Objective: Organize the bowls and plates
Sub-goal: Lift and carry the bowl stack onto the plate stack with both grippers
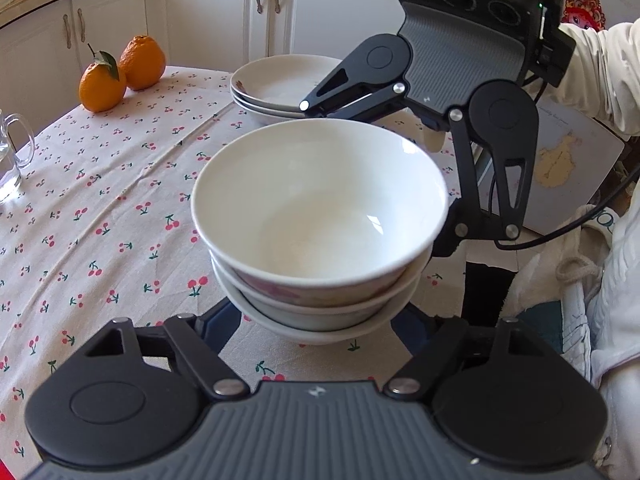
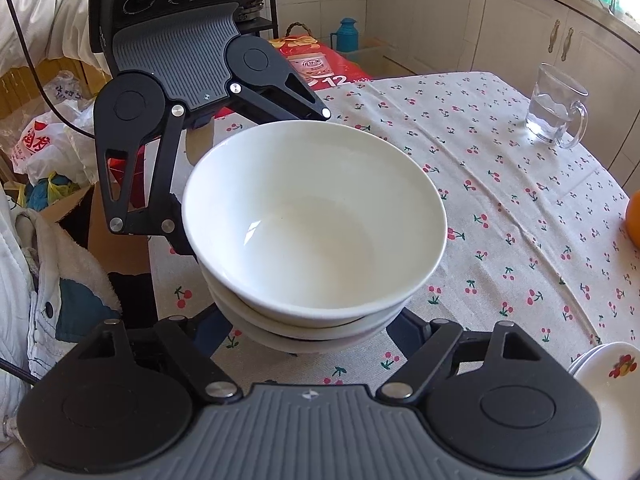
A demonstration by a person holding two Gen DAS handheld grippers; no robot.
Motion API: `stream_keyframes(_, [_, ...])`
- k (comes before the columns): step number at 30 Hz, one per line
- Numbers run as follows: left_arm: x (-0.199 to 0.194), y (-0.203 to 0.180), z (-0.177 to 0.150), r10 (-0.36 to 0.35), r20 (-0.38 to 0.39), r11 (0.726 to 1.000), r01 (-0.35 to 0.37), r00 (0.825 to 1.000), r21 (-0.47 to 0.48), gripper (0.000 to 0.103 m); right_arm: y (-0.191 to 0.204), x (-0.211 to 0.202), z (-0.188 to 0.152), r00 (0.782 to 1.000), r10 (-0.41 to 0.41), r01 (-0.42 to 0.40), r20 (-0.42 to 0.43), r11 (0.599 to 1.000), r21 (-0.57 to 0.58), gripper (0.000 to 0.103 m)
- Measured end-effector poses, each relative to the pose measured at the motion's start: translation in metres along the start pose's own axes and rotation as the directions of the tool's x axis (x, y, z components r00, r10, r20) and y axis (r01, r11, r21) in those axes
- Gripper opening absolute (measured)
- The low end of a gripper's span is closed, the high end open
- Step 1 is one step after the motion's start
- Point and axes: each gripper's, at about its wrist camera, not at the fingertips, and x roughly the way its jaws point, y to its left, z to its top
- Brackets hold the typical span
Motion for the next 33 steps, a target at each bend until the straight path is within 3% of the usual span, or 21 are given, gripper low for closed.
stream_keyframes(9, [0.000, -0.010, 0.026, 0.020, 0.022, 1.000, -0.021, 1.000, 0.016, 0.081, -0.007, -0.021, -0.008, 1.000, -0.014, 0.014, 0.026, 1.000, 0.007, 0.086])
stream_keyframes(18, [0.016, -0.004, 0.090, 0.016, 0.068, 0.998, -0.020, 0.998, 0.053, 0.081, -0.037, -0.073, -0.022, 0.993, -0.098, 0.099, 0.065, 0.995, -0.008, 0.086])
stream_keyframes(28, [0.070, 0.009, 0.162, -0.006, 0.081, 0.989, -0.006, 0.997, 0.149, 0.081, -0.090, -0.115, -0.058, 0.973, -0.222, 0.220, 0.068, 0.975, 0.043, 0.087])
stream_keyframes(33, [0.100, 0.014, 0.182, -0.029, 0.068, 0.984, 0.016, 0.997, 0.179, 0.081, -0.119, -0.120, -0.082, 0.964, -0.259, 0.252, 0.053, 0.961, 0.115, 0.087])
